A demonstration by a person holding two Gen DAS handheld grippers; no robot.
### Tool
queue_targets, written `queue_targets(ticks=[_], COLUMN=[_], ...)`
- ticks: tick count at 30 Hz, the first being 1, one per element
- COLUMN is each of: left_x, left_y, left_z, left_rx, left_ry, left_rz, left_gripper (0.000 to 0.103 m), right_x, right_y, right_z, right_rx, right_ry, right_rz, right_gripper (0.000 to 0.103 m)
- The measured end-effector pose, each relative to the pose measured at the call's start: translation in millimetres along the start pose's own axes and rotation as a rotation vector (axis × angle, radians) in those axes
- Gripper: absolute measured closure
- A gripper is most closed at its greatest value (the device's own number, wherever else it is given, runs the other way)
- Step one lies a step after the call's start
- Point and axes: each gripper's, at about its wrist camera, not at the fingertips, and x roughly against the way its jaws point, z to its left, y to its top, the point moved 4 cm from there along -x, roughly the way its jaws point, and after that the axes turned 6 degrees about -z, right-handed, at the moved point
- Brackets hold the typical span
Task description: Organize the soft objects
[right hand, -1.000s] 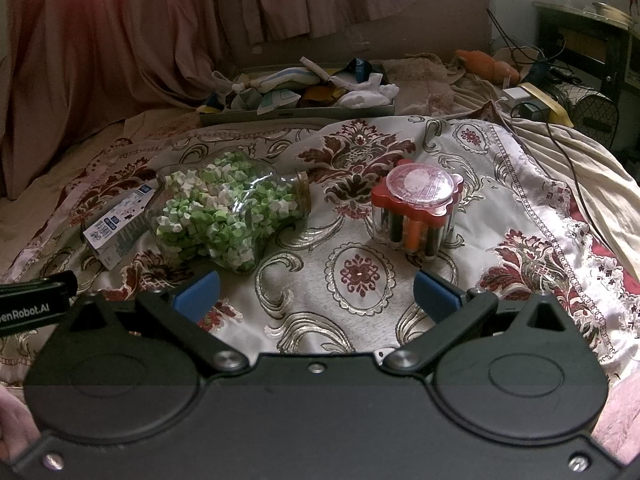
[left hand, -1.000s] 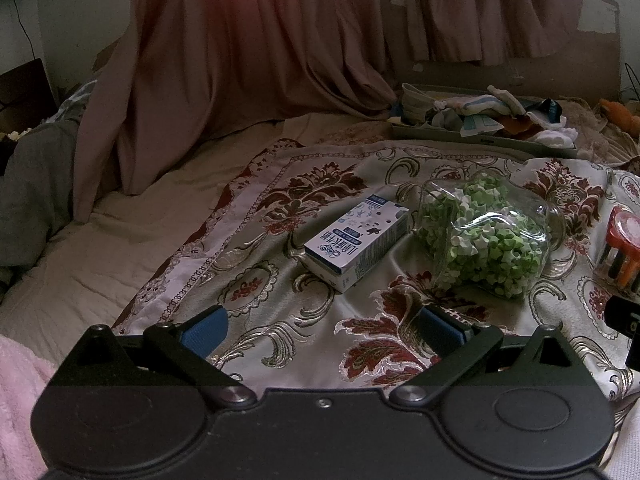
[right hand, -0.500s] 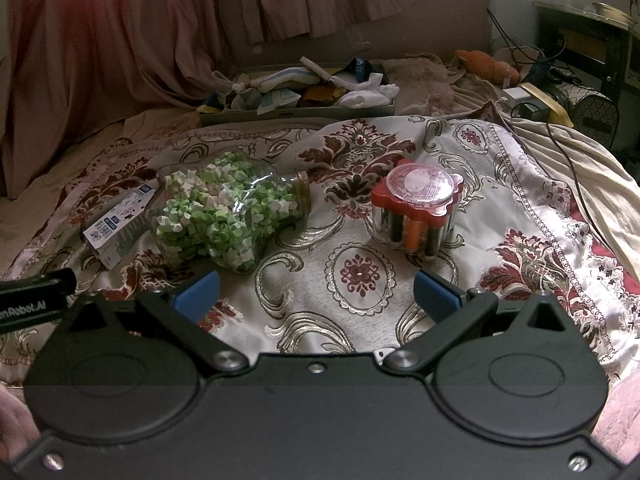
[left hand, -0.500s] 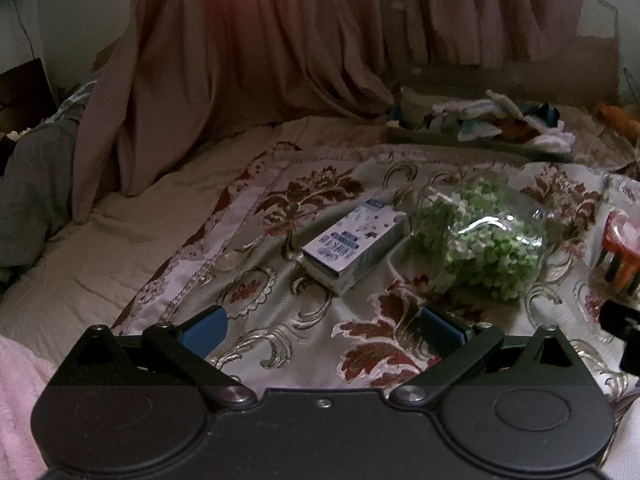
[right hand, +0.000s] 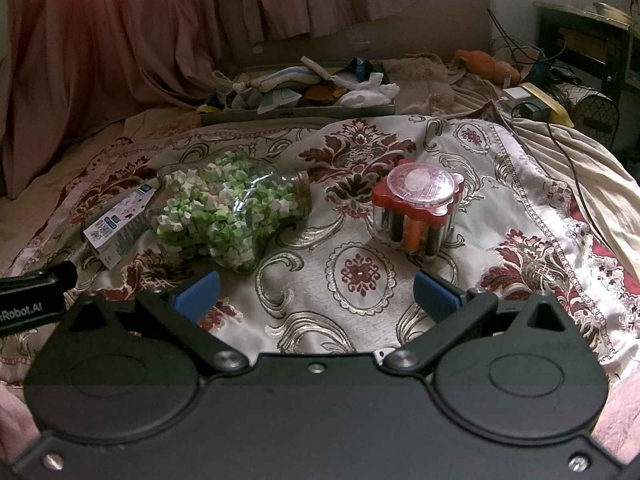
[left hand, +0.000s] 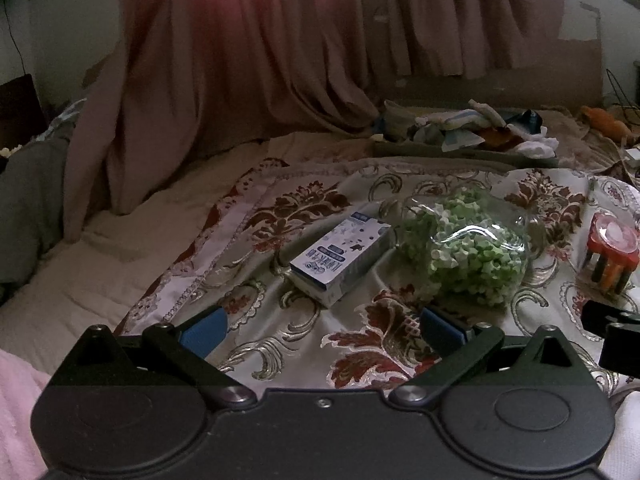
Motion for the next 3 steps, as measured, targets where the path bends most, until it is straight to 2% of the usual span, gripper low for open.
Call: queue_targets(ticks=[3], left_x=[1.0], left_y=[0.3], left_z=[-0.6], left_rx=[-0.003], left_ry=[-0.007], left_rz=[-0.002], left_gripper=[0.001], right_x=[-0.2], right_y=[-0.3], right_z=[0.1], right_rx=[0.000], right_ry=[-0.001], right_rz=[0.002], right_gripper=[0.000])
